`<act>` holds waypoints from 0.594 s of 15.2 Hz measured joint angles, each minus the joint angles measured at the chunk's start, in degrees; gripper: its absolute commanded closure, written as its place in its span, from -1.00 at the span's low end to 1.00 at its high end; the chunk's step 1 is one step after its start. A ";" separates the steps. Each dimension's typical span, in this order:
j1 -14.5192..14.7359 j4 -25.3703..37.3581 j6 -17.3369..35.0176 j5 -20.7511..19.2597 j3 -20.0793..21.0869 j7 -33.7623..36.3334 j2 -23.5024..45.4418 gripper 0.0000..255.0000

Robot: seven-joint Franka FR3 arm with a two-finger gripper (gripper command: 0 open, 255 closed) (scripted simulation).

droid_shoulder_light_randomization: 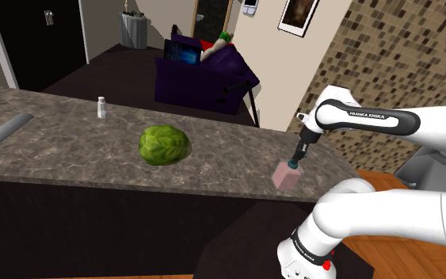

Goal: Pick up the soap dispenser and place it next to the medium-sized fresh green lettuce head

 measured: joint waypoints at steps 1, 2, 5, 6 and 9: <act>0.00 0.00 0.01 -0.01 0.00 0.00 0.01 1.00; 0.01 0.01 0.01 -0.01 0.00 0.01 0.01 1.00; -0.01 0.21 -0.41 0.11 0.17 -0.01 -0.16 1.00; 0.03 0.65 -1.12 0.34 0.44 -0.03 -0.40 1.00; 0.15 2.05 -3.40 1.10 1.43 0.01 -1.25 1.00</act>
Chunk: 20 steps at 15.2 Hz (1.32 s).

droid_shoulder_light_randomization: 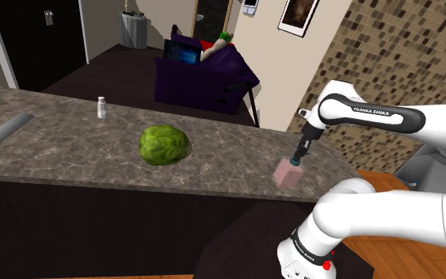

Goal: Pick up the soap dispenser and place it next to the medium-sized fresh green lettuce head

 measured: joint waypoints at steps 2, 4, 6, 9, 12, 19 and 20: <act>0.08 1.09 -1.72 0.57 0.76 0.03 -0.64 1.00; 0.35 2.56 -3.32 1.18 1.35 -0.02 -0.80 1.00; 0.59 3.94 -4.98 1.82 2.08 0.03 -1.08 1.00; 0.85 5.90 -7.32 2.61 3.00 0.02 -1.45 1.00; 1.07 7.92 -9.53 3.30 3.78 -0.08 -1.65 1.00; 1.70 13.15 -14.92 5.04 5.79 -0.09 -1.78 1.00; 1.87 14.03 -15.56 5.28 6.00 -0.09 -1.53 1.00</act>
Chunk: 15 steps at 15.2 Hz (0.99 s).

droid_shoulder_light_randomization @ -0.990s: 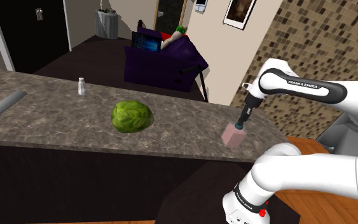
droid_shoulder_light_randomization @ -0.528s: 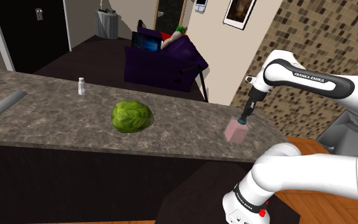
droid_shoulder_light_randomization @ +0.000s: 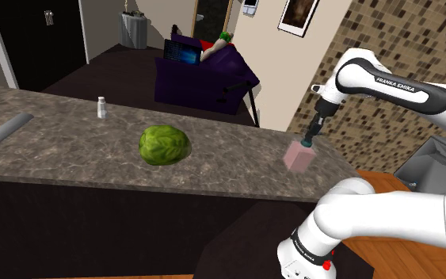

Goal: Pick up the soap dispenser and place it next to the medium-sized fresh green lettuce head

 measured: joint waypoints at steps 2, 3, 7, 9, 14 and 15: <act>0.28 1.74 -1.34 0.47 0.41 -0.03 0.40 1.00; 0.28 2.31 -2.02 0.61 0.64 -0.06 0.29 1.00; 0.70 5.73 -4.68 1.35 1.31 -0.26 1.05 1.00; 0.93 7.53 -6.14 1.80 1.78 -0.25 1.41 1.00; 1.43 11.92 -9.41 2.67 2.57 -0.43 2.56 1.00; 1.50 12.58 -9.95 2.83 2.76 -0.41 2.69 1.00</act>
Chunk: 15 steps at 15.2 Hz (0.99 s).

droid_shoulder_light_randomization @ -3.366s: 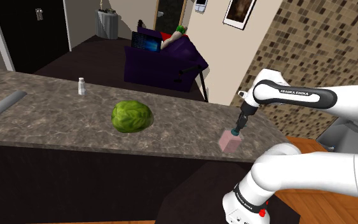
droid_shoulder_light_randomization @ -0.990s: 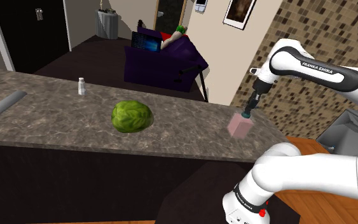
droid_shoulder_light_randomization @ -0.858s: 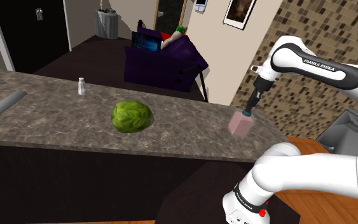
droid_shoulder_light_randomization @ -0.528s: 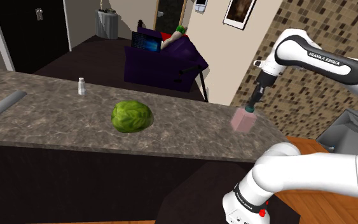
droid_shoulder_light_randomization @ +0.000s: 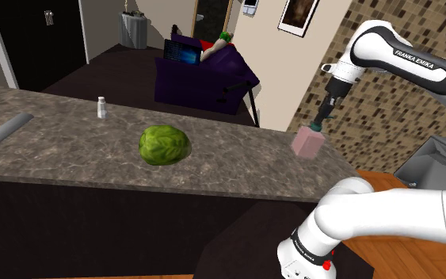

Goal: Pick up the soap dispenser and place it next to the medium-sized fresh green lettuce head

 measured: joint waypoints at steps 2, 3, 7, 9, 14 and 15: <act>0.15 1.52 -1.22 0.34 0.38 0.05 0.33 1.00; 0.29 2.67 -1.90 0.48 0.42 -0.09 0.79 1.00; 0.64 6.49 -4.74 1.13 1.06 -0.19 1.82 1.00; 0.85 8.56 -6.02 1.38 1.17 -0.38 2.60 1.00; 1.80 8.58 -5.89 4.24 4.85 3.64 3.41 1.00; 2.23 8.88 -5.56 5.17 5.83 4.86 4.21 1.00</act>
